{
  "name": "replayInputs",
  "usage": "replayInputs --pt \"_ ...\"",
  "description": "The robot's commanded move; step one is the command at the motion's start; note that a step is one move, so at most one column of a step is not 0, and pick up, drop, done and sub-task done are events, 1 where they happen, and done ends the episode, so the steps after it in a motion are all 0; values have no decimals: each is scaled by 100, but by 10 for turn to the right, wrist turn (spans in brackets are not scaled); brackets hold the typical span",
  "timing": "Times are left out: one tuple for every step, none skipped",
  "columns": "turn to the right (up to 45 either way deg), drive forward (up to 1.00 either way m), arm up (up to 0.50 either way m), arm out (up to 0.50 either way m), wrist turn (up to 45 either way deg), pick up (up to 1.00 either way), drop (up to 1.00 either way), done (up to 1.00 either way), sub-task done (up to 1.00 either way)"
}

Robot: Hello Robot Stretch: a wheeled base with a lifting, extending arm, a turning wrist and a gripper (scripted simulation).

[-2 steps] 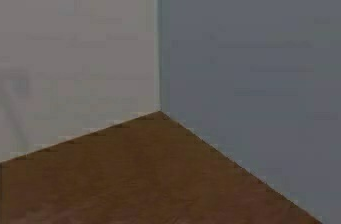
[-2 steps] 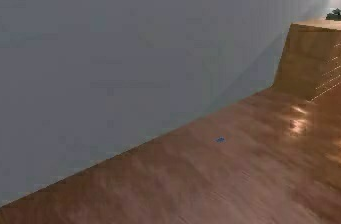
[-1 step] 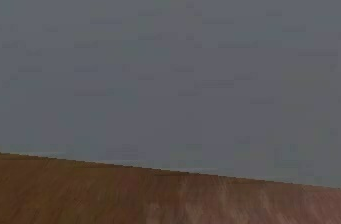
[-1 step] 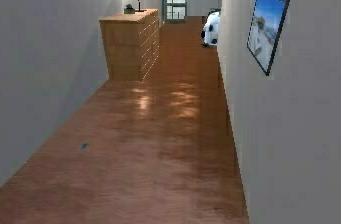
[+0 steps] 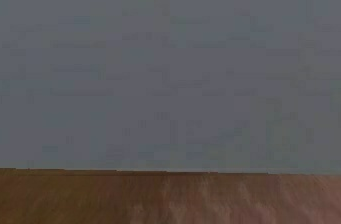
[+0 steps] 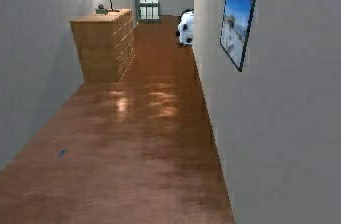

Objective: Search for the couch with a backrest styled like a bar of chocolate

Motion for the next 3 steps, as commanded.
replayInputs --pt "0 10 0 0 0 0 0 0 0" --pt "-450 0 0 0 0 0 0 0 0" --pt "-390 0 0 0 0 0 0 0 0"
